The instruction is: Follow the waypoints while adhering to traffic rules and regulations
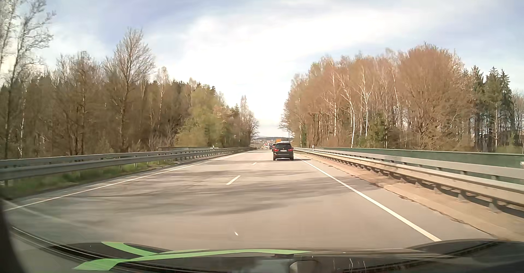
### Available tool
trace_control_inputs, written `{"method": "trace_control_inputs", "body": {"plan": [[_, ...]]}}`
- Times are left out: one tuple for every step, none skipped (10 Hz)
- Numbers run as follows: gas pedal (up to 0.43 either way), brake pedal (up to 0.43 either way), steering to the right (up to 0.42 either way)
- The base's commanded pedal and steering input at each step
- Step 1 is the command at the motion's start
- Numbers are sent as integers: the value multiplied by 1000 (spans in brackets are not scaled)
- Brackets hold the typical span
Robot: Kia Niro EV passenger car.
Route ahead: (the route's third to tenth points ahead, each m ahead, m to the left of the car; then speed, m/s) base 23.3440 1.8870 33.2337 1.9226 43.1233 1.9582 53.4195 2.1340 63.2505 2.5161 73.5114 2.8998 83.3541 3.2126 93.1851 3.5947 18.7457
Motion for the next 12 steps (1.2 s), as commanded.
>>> {"method": "trace_control_inputs", "body": {"plan": [[79, 0, -4], [79, 0, -4], [79, 0, -4], [79, 0, -4], [79, 0, -3], [67, 0, -3], [47, 0, -3], [39, 0, -3], [47, 0, -3], [47, 0, -3], [59, 0, -3], [67, 0, -3]]}}
